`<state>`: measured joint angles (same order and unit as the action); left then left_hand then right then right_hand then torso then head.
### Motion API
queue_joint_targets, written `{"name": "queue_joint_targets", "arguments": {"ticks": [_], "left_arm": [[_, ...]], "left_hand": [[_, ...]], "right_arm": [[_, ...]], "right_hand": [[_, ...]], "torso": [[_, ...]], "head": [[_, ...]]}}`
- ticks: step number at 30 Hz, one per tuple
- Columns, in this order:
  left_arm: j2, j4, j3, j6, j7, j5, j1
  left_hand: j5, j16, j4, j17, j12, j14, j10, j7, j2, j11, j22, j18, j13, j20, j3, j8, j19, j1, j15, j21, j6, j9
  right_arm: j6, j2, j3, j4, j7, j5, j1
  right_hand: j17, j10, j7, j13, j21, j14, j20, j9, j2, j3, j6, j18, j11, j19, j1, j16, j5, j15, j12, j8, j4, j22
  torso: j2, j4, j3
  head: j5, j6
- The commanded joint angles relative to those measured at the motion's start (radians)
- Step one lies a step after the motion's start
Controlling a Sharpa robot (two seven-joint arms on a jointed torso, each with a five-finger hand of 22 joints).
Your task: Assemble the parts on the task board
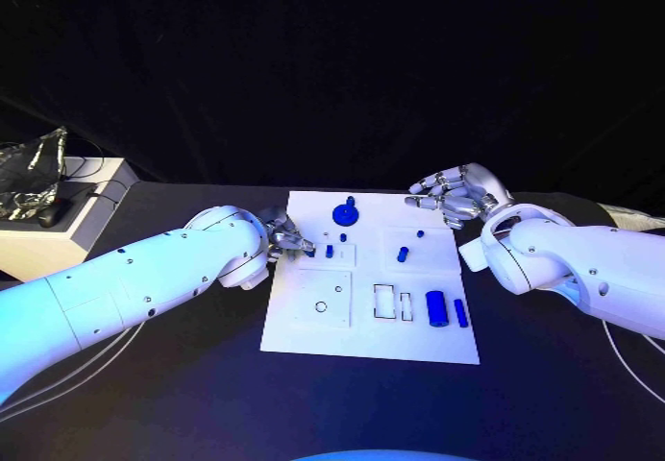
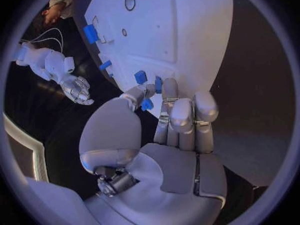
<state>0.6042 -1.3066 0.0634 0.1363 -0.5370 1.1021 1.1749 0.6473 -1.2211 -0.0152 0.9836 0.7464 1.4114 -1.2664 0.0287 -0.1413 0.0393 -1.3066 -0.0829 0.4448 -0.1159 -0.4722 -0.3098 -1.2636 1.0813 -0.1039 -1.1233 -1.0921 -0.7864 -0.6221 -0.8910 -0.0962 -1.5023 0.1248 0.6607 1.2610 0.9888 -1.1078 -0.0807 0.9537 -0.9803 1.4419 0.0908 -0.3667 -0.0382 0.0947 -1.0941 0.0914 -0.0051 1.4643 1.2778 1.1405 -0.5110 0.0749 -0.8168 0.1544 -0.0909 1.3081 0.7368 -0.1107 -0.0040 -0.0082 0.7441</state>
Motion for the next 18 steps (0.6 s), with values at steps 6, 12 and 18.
{"name": "queue_joint_targets", "arguments": {"ticks": [6,12,18], "left_arm": [[-0.003,0.0,-0.003,-0.034,-0.008,0.018,-0.006],[0.0,-0.002,-0.003,-0.051,-0.012,0.025,-0.006],[0.0,-0.002,-0.003,-0.06,-0.015,0.03,-0.006]], "left_hand": [[-0.001,0.005,-0.12,-0.001,-0.006,0.0,-0.025,-0.003,0.004,0.023,-0.002,0.008,0.002,0.004,-0.126,0.003,-0.005,0.017,-0.006,-0.002,-0.012,-0.001],[-0.001,0.005,-0.119,-0.001,-0.006,0.0,-0.025,-0.003,0.0,0.023,-0.003,0.008,0.003,0.004,-0.123,0.004,-0.005,0.024,-0.005,-0.002,-0.012,-0.003],[0.0,0.003,-0.115,0.001,-0.006,0.001,-0.025,-0.003,-0.002,0.023,-0.003,0.008,0.003,0.004,-0.122,0.005,-0.005,0.028,-0.005,-0.003,-0.013,-0.004]], "right_arm": [[0.014,-0.001,0.0,-0.001,0.008,0.003,-0.001],[0.015,-0.002,0.0,-0.001,0.007,0.003,-0.001],[0.015,-0.002,0.0,-0.001,0.007,0.003,-0.001]], "right_hand": [[0.001,-0.004,-0.003,0.001,0.005,0.0,-0.003,0.001,0.004,-0.001,-0.005,-0.003,-0.001,0.048,-0.009,-0.002,-0.001,-0.001,0.004,-0.004,0.002,0.128],[0.001,-0.004,-0.003,0.001,0.005,0.0,-0.003,0.001,0.004,-0.001,-0.005,-0.003,-0.001,0.048,-0.009,-0.002,-0.001,-0.001,0.004,-0.004,0.002,0.128],[0.001,-0.004,-0.003,0.001,0.005,0.0,-0.003,0.001,0.004,-0.001,-0.005,-0.003,-0.001,0.048,-0.009,-0.002,-0.001,-0.001,0.004,-0.004,0.002,0.128]], "torso": [[-0.001,-0.0007,0.0001],[0.0,-0.0001,0.0005],[0.0,-0.0014,-0.0007]], "head": [[-0.002,0.003],[-0.002,0.003],[-0.005,0.004]]}}
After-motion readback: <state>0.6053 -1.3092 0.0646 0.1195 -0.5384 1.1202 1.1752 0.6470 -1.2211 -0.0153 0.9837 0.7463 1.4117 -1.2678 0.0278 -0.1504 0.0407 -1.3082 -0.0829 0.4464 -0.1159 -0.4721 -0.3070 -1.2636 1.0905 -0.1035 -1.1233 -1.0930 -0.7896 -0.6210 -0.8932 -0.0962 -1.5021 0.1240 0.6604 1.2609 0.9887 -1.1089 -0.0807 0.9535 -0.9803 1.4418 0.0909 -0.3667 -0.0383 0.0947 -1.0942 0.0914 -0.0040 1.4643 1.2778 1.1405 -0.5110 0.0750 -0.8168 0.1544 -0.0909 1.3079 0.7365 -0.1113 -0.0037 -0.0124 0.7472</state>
